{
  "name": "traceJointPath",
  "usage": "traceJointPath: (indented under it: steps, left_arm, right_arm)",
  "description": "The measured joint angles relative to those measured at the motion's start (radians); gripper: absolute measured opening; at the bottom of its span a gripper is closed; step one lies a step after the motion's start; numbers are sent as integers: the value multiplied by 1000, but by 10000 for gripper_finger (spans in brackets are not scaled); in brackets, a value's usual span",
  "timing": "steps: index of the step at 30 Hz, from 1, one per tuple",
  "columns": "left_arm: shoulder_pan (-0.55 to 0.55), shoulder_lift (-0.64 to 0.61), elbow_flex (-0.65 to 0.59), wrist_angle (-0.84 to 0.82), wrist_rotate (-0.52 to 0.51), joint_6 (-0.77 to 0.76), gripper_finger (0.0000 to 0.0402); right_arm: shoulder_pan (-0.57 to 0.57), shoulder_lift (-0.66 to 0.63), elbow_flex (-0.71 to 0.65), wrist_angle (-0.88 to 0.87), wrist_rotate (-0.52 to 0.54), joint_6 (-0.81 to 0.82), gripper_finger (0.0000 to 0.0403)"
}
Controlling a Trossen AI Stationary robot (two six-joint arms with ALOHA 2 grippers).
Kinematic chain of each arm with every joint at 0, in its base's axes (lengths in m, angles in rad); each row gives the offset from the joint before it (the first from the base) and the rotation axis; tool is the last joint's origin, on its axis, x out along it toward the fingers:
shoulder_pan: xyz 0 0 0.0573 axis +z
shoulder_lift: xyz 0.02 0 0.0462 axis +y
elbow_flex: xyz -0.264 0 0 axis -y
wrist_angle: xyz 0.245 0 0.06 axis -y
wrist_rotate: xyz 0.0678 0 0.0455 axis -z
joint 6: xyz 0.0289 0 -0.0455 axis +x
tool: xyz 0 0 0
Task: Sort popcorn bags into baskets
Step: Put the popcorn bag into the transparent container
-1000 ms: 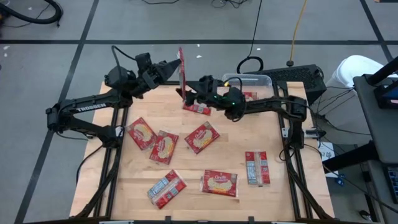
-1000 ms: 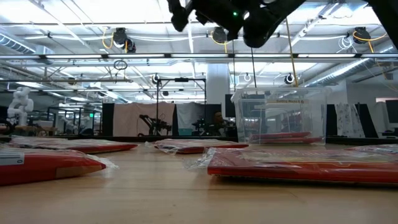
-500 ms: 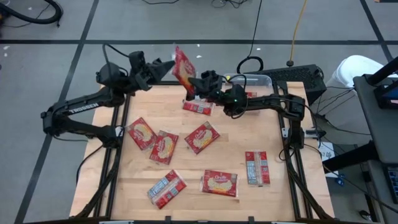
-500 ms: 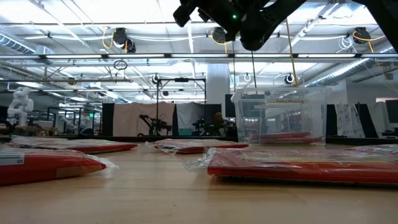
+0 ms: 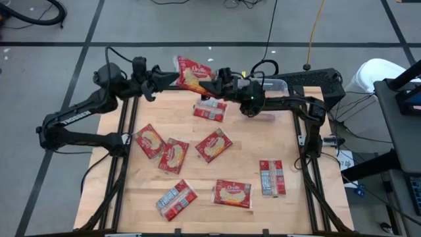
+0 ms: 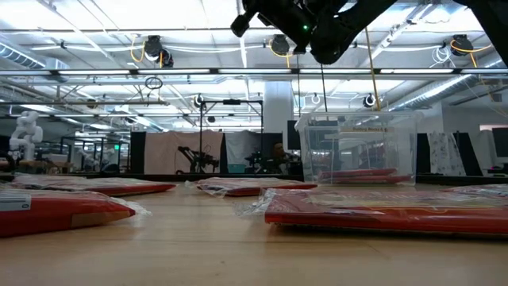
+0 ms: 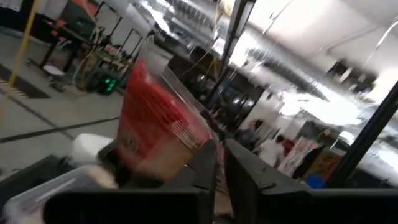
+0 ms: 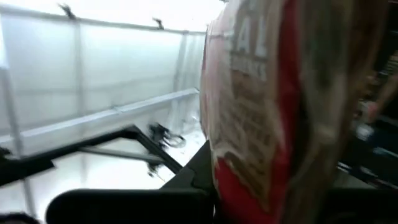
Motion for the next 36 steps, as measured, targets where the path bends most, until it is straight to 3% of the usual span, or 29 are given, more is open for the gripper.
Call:
traceJointPath:
  steps: [4,8,17,24,36]
  left_arm:
    - [0,-51,0,-133,-19,45,81]
    - [10,-90,0,-293,-39,81,111]
    - [18,-85,-1,-580,-105,135,128]
    - [18,-7,-2,-599,-112,228,129]
    - [16,117,-2,-599,-111,233,129]
  right_arm:
    - [-35,-66,0,-200,-115,-84,23]
    - [-66,-161,0,-519,-181,-244,23]
    - [-161,-386,0,-1133,-183,-538,24]
    - [-232,-524,0,-1415,-181,-616,24]
    - [-381,-691,0,-1787,-184,-722,24]
